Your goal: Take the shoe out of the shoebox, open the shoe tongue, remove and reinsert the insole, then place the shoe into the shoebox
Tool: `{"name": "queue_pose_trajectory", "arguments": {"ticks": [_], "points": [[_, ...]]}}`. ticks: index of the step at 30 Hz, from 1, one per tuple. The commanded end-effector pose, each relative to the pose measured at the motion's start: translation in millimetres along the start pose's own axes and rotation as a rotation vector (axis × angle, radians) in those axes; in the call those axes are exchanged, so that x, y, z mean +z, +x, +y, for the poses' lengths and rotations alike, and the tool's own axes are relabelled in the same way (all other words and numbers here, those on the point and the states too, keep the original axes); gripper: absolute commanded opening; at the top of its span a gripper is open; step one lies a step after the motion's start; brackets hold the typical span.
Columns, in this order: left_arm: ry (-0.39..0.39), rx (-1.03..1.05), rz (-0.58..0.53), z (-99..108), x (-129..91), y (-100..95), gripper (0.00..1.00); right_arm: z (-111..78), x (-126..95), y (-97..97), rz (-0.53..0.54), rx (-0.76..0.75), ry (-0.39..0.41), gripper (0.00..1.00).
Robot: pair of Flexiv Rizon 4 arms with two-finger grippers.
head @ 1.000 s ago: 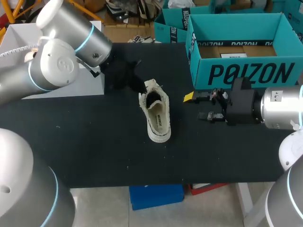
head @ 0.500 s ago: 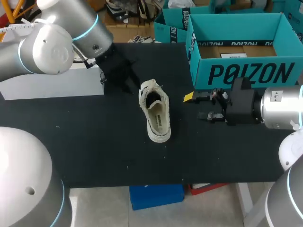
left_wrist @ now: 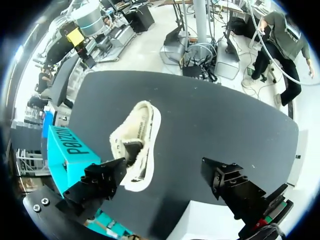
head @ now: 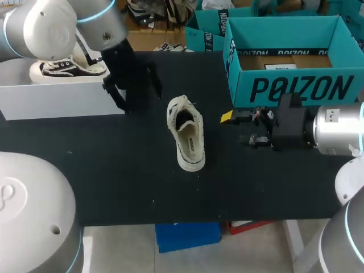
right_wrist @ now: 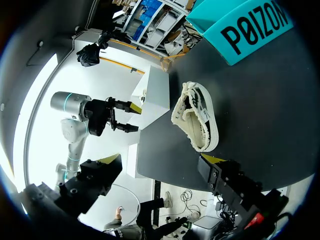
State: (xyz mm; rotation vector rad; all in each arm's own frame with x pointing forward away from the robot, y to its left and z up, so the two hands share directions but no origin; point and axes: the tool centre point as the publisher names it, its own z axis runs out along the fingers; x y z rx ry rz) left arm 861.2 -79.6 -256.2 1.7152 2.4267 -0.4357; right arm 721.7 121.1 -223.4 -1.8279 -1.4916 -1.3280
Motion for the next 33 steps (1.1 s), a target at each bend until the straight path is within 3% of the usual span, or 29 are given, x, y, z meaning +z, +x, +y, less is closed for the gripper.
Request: {"name": "queue_pose_trajectory", "arguments": {"ticks": [1,25,33], "points": [[-0.023,-0.018,-0.008,-5.6,-4.2,10.5,1.0,-0.2,0.9,0.5,-0.002,0.001,-0.001,1.0],[-0.076,-0.225,0.012,-1.8,8.4,91.8,1.0,-0.2,0.9,0.5,-0.002,0.001,-0.001,1.0],[-0.095,-0.269,0.011,7.2,11.9,107.3,1.0,-0.2,0.9,0.5,-0.002,0.001,-0.001,1.0]]}}
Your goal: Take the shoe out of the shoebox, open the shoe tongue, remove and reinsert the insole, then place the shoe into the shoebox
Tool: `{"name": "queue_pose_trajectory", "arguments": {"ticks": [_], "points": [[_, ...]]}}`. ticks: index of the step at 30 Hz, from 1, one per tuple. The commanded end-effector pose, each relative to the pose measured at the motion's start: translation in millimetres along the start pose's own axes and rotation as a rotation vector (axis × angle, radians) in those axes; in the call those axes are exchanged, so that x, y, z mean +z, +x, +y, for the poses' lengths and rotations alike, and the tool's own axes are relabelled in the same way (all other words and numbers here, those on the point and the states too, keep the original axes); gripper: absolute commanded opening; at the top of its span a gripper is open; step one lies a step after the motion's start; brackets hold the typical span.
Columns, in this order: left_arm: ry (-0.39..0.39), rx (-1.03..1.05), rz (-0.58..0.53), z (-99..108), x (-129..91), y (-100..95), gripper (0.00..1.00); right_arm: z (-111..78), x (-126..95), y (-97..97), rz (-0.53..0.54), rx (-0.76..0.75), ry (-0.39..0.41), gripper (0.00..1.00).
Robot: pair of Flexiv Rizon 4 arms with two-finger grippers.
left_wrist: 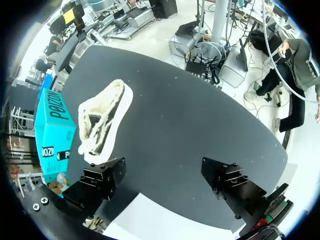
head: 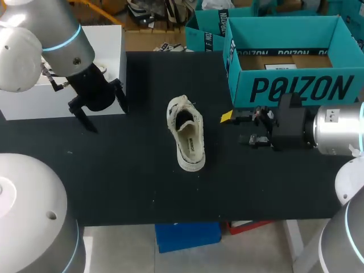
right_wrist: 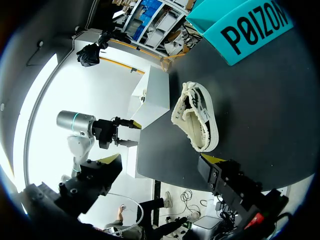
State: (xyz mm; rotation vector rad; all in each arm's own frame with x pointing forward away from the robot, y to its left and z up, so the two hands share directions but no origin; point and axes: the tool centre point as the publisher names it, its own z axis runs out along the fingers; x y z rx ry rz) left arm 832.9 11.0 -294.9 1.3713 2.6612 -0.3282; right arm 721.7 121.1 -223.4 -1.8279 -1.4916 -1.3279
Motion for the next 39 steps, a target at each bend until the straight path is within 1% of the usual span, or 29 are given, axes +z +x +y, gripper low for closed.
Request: {"name": "queue_pose_trajectory", "arguments": {"ticks": [1,13,15,16,17,18,19,20,22,25,26,29,30,33,39], "points": [[-0.002,0.0,-0.015,1.1,2.2,5.4,1.0,-0.2,0.9,0.5,-0.002,0.001,-0.001,1.0],[-0.002,0.0,-0.015,1.1,2.2,5.4,1.0,-0.2,0.9,0.5,-0.002,0.001,-0.001,1.0],[-0.002,0.0,-0.015,1.1,2.2,5.4,1.0,10.5,10.1,3.2,-0.025,-0.032,0.081,1.0],[-0.002,0.0,-0.015,1.1,2.2,5.4,1.0,15.3,14.3,5.1,-0.061,-0.052,0.125,1.0],[-0.002,0.0,-0.015,1.1,2.2,5.4,1.0,17.9,16.0,5.9,-0.079,-0.066,0.145,1.0],[-0.002,0.0,-0.015,1.1,2.2,5.4,1.0,23.7,20.7,8.3,-0.132,-0.106,0.209,1.0],[-0.002,0.0,-0.015,1.1,2.2,5.4,1.0,26.9,24.2,10.0,-0.22,-0.148,0.274,1.0],[-0.002,0.0,-0.015,1.1,2.2,5.4,1.0,29.3,28.2,10.9,-0.278,-0.172,0.316,1.0],[-0.002,0.0,-0.015,1.1,2.2,5.4,1.0,34.7,33.9,11.9,-0.314,-0.202,0.372,1.0],[-0.002,0.0,-0.015,1.1,2.2,5.4,1.0,42.9,37.7,11.8,-0.37,-0.231,0.43,1.0],[-0.002,0.0,-0.015,1.1,2.2,5.4,1.0,45.4,38.5,11.2,-0.407,-0.238,0.448,1.0],[-0.002,0.0,-0.015,1.1,2.2,5.4,1.0,52.6,41.6,9.4,-0.462,-0.256,0.499,1.0],[-0.002,0.0,-0.015,1.1,2.2,5.4,1.0,54.9,42.3,8.5,-0.5,-0.265,0.521,1.0],[-0.002,0.0,-0.015,1.1,2.2,5.4,1.0,61.1,45.2,6.2,-0.568,-0.287,0.574,1.0],[-0.002,0.0,-0.015,1.1,2.2,5.4,1.0,73.3,45.3,0.0,-0.662,-0.312,0.638,1.0]]}}
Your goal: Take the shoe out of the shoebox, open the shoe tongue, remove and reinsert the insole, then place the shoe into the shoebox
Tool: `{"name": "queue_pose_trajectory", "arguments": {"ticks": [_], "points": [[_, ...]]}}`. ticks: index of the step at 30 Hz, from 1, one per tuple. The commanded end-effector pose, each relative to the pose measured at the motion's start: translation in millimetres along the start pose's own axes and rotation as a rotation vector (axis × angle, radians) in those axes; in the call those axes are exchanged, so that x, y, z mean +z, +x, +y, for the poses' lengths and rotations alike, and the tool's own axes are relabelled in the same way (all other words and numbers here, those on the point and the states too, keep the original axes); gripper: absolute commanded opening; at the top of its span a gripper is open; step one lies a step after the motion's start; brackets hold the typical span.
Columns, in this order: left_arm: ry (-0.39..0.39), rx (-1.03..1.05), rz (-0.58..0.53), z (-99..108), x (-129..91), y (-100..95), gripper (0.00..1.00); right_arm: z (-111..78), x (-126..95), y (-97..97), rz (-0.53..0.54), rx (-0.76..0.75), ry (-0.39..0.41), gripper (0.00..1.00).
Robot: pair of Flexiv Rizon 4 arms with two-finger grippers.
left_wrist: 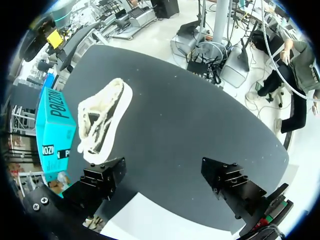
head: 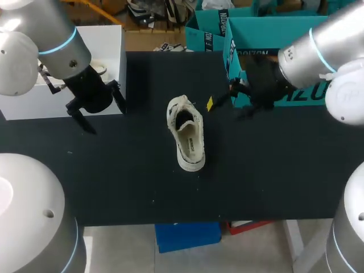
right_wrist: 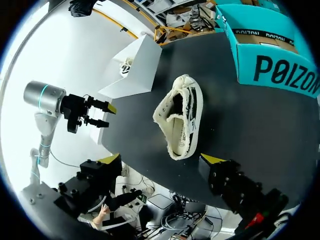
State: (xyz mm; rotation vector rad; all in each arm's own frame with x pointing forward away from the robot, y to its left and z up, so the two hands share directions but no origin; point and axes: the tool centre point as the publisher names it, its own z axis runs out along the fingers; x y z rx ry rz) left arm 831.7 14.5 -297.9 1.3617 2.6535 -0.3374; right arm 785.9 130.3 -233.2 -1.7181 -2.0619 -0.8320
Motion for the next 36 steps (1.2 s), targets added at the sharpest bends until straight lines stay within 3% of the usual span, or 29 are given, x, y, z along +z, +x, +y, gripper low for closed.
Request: {"name": "queue_pose_trajectory", "arguments": {"ticks": [1,12,27,36], "points": [[-0.003,0.002,-0.002,-0.3,0.1,1.4,1.0,23.9,-0.9,0.1,-0.312,-0.047,0.347,1.0],[-0.003,0.002,-0.002,-0.3,0.1,1.4,1.0,36.9,11.4,-17.5,-0.512,-0.097,0.471,1.0],[0.043,-0.214,-0.052,13.4,1.4,-3.3,1.0,37.4,12.5,-17.9,-0.506,-0.092,0.486,1.0],[0.15,-0.391,-0.191,22.8,4.7,-1.9,1.0,37.4,12.5,-17.9,-0.506,-0.092,0.486,1.0]]}}
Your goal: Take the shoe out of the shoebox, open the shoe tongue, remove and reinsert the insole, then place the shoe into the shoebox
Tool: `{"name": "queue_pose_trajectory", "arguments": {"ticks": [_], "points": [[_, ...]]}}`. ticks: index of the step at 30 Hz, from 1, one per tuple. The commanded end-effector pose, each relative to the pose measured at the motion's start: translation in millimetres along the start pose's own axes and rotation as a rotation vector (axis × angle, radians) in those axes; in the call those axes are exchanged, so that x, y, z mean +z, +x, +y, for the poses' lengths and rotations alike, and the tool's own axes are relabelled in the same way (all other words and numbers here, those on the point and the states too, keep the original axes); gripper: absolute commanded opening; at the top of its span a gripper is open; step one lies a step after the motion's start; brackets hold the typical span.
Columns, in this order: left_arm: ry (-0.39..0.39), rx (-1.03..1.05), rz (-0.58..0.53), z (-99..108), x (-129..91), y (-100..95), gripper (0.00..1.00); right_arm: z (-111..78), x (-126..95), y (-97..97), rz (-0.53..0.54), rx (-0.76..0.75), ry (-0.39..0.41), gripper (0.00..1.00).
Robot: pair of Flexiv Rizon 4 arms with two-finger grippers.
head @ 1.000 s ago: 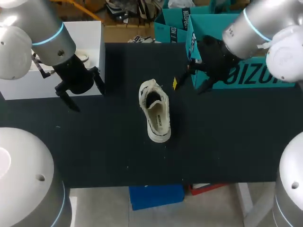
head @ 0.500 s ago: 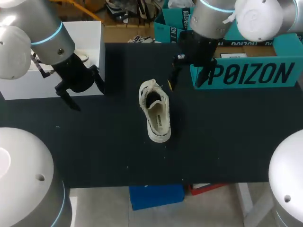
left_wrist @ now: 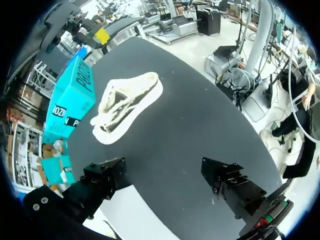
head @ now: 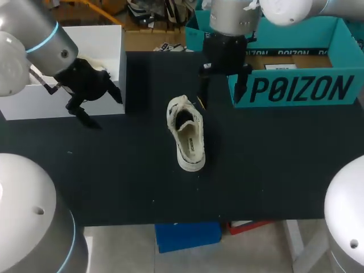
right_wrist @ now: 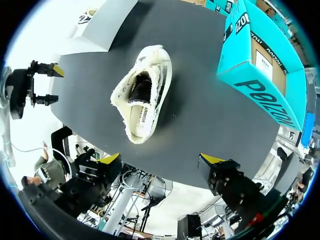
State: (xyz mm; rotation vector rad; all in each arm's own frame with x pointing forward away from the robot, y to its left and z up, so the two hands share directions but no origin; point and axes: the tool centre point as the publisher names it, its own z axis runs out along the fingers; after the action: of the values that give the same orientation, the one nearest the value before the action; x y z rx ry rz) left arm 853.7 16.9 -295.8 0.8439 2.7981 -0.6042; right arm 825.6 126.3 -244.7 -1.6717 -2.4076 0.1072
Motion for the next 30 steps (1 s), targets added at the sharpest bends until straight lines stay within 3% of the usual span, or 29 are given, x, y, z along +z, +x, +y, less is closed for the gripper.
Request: {"name": "queue_pose_trajectory", "arguments": {"ticks": [1,11,30], "points": [[0.048,-0.035,-0.067,7.8,5.4,7.9,1.0,2.4,0.1,0.9,-0.001,0.0,0.008,1.0],[0.15,-0.093,-0.141,6.2,7.8,3.8,1.0,2.4,0.1,0.9,-0.001,0.0,0.008,1.0],[0.158,-0.083,-0.132,5.8,9.0,2.7,1.0,2.4,0.1,0.9,-0.001,0.0,0.008,1.0]]}}
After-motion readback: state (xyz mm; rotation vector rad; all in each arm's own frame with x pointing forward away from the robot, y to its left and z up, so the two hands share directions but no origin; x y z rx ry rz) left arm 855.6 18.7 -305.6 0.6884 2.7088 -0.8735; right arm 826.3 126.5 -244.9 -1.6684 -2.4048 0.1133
